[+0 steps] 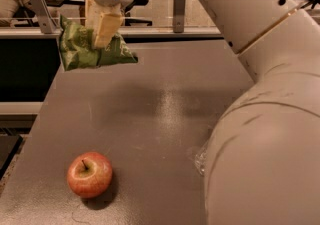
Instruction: Pick green jalapeno chip bag
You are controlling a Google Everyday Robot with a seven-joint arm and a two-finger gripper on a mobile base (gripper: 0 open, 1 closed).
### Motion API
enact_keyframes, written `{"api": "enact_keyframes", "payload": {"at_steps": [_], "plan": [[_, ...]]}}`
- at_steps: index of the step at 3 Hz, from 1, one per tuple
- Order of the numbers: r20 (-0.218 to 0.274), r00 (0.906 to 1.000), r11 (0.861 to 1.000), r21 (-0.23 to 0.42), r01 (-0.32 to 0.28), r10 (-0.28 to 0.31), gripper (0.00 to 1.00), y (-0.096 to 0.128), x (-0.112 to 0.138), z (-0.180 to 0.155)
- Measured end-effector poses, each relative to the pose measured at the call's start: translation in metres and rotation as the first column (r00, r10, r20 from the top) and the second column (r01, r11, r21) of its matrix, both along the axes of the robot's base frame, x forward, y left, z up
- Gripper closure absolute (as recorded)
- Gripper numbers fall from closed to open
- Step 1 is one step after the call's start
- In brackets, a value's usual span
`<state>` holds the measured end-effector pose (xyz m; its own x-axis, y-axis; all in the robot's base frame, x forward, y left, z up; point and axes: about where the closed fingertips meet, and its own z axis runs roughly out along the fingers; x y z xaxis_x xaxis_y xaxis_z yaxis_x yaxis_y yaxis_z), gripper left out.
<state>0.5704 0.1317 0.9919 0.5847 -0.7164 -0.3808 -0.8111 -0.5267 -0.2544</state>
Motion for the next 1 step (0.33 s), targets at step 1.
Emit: {"api": "enact_keyframes", "payload": {"at_steps": [1], "plan": [[0.023,0.9997,0.999,0.033,0.009,-0.01,1.0,0.0104,0.0074,0.0019]]}}
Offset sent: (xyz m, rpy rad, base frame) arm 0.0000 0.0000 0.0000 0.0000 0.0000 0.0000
